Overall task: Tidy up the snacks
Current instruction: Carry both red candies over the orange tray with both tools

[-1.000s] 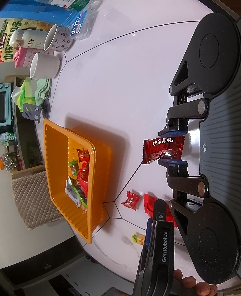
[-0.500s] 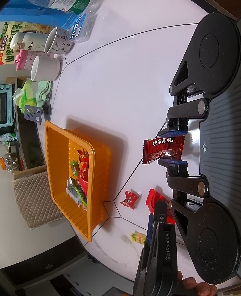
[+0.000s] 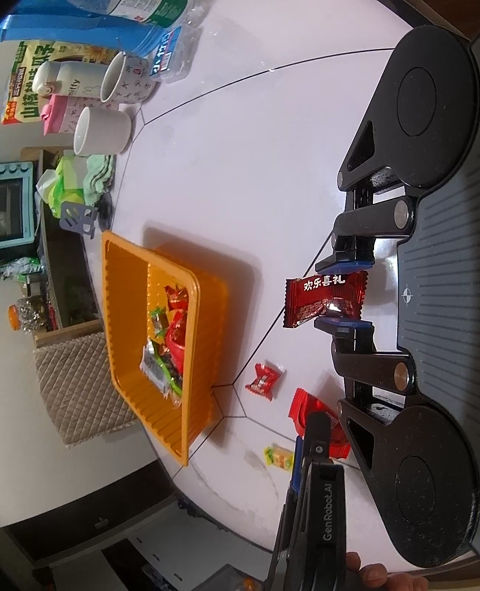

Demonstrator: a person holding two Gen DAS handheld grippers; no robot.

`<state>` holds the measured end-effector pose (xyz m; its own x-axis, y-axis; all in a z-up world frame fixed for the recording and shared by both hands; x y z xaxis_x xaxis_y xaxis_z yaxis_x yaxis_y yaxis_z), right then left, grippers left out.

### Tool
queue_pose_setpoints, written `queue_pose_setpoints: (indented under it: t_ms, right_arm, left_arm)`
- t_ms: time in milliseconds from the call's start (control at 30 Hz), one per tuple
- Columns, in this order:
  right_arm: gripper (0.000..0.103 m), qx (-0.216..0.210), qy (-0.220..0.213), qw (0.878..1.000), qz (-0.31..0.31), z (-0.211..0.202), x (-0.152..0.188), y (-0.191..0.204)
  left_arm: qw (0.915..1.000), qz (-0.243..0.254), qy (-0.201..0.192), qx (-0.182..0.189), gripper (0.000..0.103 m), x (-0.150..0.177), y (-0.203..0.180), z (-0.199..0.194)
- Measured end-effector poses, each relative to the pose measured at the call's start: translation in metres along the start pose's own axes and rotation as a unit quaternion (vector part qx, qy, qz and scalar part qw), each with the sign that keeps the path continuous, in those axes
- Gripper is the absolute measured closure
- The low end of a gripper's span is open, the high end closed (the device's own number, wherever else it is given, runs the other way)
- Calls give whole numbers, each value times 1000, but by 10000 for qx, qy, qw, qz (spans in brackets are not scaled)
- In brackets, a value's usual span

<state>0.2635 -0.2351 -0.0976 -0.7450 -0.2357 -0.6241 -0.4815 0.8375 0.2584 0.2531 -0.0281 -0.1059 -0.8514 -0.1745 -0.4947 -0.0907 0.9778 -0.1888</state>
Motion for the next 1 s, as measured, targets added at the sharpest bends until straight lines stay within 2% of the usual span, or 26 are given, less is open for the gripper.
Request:
queue_pose_setpoints:
  t_ms: [233, 500, 1000]
  right_arm:
    - [78, -130, -115, 9998, -134, -8, -12, 9]
    - [78, -265, -359, 9982, -401, -10, -40, 20]
    - [78, -280, -703, 9943, -748, 20, -104, 25]
  left_arm:
    - [9994, -223, -260, -25, 82, -8, 18, -25]
    - [9974, -328, -634, -127, 82, -37, 33, -46]
    - [9937, -140, -1071, -290, 82, -106, 49, -42]
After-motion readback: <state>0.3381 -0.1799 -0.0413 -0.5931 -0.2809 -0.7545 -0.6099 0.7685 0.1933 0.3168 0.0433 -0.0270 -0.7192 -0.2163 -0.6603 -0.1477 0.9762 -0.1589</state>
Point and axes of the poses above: each gripper's, at about its wrist camera, not at the fingertips, and z roughly the way its jaws point, y to its left, x to its underside, the point moved 1 cm from there along z, roughly the way its jaws point
